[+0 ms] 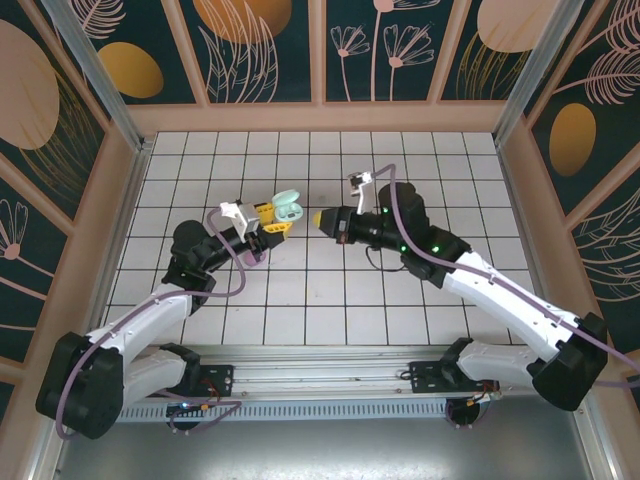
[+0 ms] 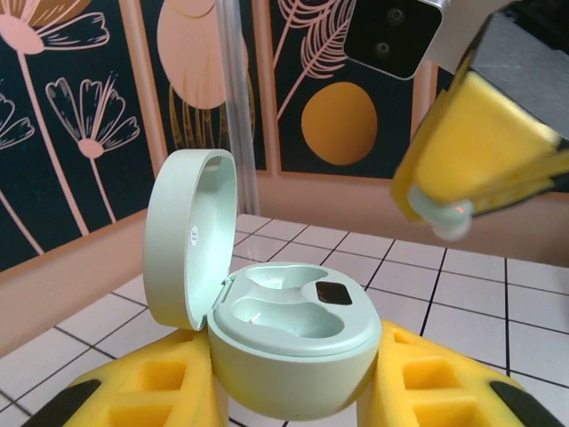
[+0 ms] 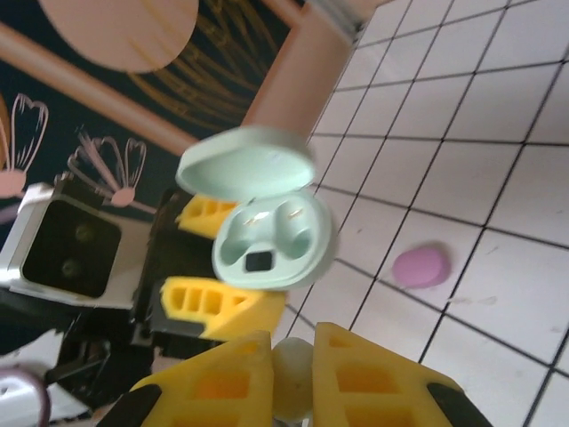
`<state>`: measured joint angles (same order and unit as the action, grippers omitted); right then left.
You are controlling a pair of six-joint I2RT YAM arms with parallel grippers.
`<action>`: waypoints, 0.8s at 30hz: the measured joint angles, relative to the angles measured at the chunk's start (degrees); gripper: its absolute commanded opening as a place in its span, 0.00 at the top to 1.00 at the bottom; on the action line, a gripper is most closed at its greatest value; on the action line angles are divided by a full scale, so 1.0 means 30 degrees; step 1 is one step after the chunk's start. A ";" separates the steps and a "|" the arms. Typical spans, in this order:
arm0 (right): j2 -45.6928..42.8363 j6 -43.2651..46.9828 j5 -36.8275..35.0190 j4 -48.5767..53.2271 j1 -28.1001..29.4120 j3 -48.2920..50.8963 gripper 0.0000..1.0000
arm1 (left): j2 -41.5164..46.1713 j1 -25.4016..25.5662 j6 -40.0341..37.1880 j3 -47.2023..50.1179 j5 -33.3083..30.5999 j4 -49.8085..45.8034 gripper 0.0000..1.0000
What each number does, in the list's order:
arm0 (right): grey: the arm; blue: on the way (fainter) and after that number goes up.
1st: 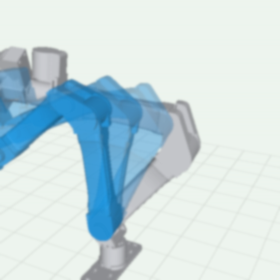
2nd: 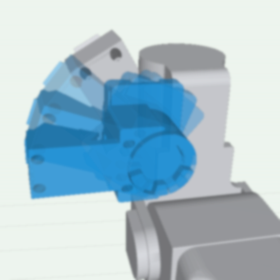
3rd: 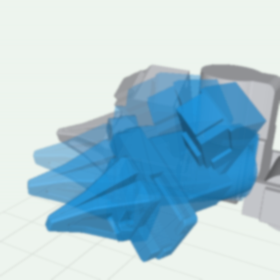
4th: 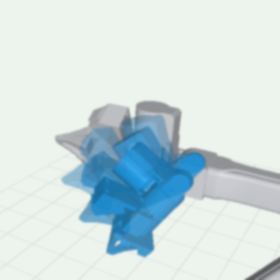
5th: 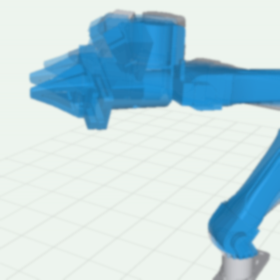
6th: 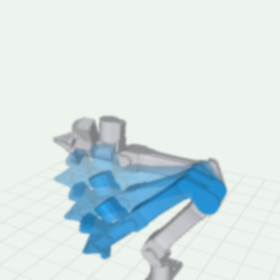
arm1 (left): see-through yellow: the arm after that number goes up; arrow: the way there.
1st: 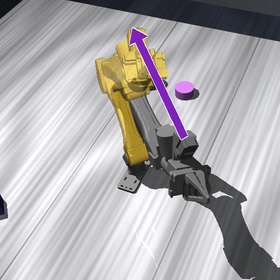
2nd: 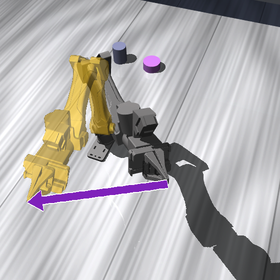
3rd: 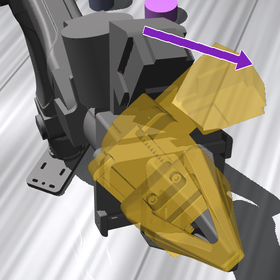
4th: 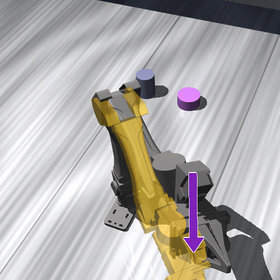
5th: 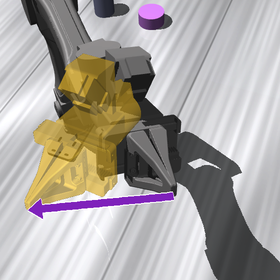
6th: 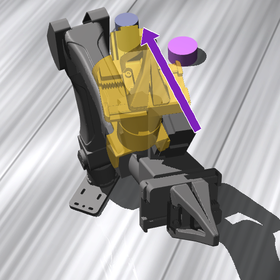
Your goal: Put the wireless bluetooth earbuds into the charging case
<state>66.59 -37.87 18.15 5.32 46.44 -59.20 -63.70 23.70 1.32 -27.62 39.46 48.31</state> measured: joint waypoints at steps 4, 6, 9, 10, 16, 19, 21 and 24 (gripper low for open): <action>0.0962 0.0022 0.0007 -0.0007 0.0962 -0.1020 0.87 | -0.0444 0.0612 0.0168 0.0000 -0.0342 0.0743 1.00; 0.1384 0.0044 -0.0007 -0.0029 0.1180 -0.1545 0.87 | -0.0525 0.0758 0.0284 0.0000 -0.0393 0.0962 1.00; 0.1756 0.0168 -0.0029 -0.0124 0.1333 -0.2033 0.87 | -0.0532 0.0838 0.0430 0.0000 -0.0474 0.1224 1.00; 0.1843 0.0189 -0.0051 -0.0146 0.1362 -0.2135 0.87 | -0.0532 0.0838 0.0459 0.0022 -0.0474 0.1348 1.00; 0.2280 0.0539 -0.0532 -0.0233 0.1413 -0.2477 0.87 | -0.0539 0.0838 0.0641 0.0248 -0.0525 0.1647 1.00; 0.2783 0.0736 -0.0743 -0.0284 0.1515 -0.2900 0.87 | -0.0539 0.0838 0.0656 0.0335 -0.0525 0.1719 1.00; 0.3060 0.0991 -0.0991 -0.0299 0.1690 -0.3096 0.87 | -0.0546 0.0838 0.0714 0.0357 -0.0525 0.1763 1.00; 0.3373 0.1333 -0.1297 -0.0313 0.1974 -0.3257 0.87 | -0.0612 0.0838 0.0787 0.0357 -0.0525 0.1829 1.00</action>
<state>76.71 -33.87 14.26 4.38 52.36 -68.97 -65.54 26.22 3.68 -26.55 37.89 53.80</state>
